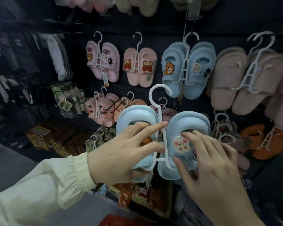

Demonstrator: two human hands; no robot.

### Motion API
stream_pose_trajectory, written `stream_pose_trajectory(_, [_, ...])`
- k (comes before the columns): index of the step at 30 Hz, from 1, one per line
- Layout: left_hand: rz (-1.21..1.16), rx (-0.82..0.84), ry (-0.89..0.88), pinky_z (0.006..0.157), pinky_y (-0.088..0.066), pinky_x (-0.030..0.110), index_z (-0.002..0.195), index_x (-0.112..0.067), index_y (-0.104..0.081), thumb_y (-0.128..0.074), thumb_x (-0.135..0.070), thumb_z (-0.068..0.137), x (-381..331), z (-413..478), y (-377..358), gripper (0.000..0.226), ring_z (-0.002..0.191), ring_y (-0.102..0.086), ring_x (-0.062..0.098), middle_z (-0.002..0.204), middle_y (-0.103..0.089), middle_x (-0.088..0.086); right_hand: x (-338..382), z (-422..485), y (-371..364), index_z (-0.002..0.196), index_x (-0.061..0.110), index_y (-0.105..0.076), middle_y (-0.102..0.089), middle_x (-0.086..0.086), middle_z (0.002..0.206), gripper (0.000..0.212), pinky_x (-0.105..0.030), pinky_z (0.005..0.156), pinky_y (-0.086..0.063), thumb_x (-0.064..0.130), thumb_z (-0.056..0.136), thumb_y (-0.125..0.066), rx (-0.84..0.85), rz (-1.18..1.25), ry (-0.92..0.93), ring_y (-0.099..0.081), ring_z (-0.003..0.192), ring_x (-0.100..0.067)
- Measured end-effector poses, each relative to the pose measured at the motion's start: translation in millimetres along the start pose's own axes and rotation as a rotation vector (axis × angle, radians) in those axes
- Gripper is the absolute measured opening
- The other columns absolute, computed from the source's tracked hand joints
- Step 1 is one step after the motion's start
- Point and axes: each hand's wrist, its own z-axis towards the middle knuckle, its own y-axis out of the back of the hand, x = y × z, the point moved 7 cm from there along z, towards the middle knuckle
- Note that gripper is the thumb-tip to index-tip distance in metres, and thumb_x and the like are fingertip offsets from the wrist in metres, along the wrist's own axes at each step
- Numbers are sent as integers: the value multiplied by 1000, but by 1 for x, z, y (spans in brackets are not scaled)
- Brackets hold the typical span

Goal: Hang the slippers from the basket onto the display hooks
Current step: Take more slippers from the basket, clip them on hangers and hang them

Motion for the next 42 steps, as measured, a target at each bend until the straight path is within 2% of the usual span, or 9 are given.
stream_pose_trajectory(5, [24, -22, -46, 101, -44, 42, 129, -29, -43, -85, -44, 66, 5, 10, 4, 76, 129, -35, 27, 163, -18, 10, -2, 4, -8, 139, 14, -43, -52, -6, 138, 73, -49, 91, -33, 58, 81, -47, 44, -133, 12, -47, 124, -26])
stream_pose_trajectory(9, [64, -38, -94, 102, -42, 42, 127, -30, -43, -81, -44, 70, 5, 18, 5, 70, 131, -33, 29, 163, -19, 9, -7, 14, -15, 139, 15, -42, -48, -3, 141, 93, -47, 91, -29, 57, 65, -79, 104, -160, 1, -41, 128, -27])
stream_pose_trajectory(12, [119, -51, -134, 101, -42, 43, 126, -31, -44, -77, -44, 72, 7, 26, 6, 64, 132, -32, 31, 163, -20, 8, -14, 25, -19, 141, 16, -38, -44, -1, 145, 108, -46, 93, -31, 56, 54, -87, 154, -158, -29, -38, 132, -28])
stream_pose_trajectory(16, [163, -85, -167, 103, -43, 47, 127, -30, -46, -78, -47, 76, 18, 45, 11, 62, 132, -33, 32, 159, -27, 6, -25, 44, -12, 141, 17, -37, -42, -1, 145, 109, -43, 95, -30, 54, 53, -88, 108, -177, -32, -36, 132, -27])
stream_pose_trajectory(19, [219, -111, -171, 103, -42, 48, 127, -25, -50, -79, -48, 75, 29, 64, 12, 64, 131, -36, 33, 158, -29, 8, -30, 58, -5, 140, 14, -38, -44, -5, 141, 108, -46, 93, -36, 51, 53, -89, 39, -218, -48, -40, 130, -30])
stream_pose_trajectory(24, [287, -144, -135, 102, -39, 53, 128, -23, -50, -83, -42, 67, 48, 99, 17, 72, 131, -40, 33, 159, -24, 7, -37, 76, 0, 142, 9, -37, -40, -11, 144, 95, -49, 96, -39, 50, 66, -79, -62, -246, -48, -41, 132, -34])
stream_pose_trajectory(29, [325, -204, -121, 100, -40, 54, 130, -21, -50, -81, -34, 68, 58, 116, 23, 71, 130, -41, 35, 160, -23, 9, -45, 93, 3, 142, 8, -37, -39, -11, 147, 96, -50, 97, -39, 43, 65, -83, -129, -246, -53, -41, 134, -34])
stream_pose_trajectory(36, [247, -274, -31, 101, -43, 55, 134, -27, -46, -80, -33, 73, 88, 144, 31, 70, 130, -39, 33, 159, -23, 6, -63, 131, -1, 142, 8, -36, -38, -10, 146, 101, -52, 97, -41, 44, 61, -85, -147, -241, -90, -40, 133, -31])
stream_pose_trajectory(42, [283, -217, 78, 99, -47, 53, 145, -27, -37, -84, -42, 68, 121, 166, 13, 91, 131, -39, 34, 157, -23, 8, -80, 157, -31, 142, 7, -35, -41, -10, 144, 104, -51, 95, -42, 44, 60, -88, -80, -287, -113, -40, 131, -30])
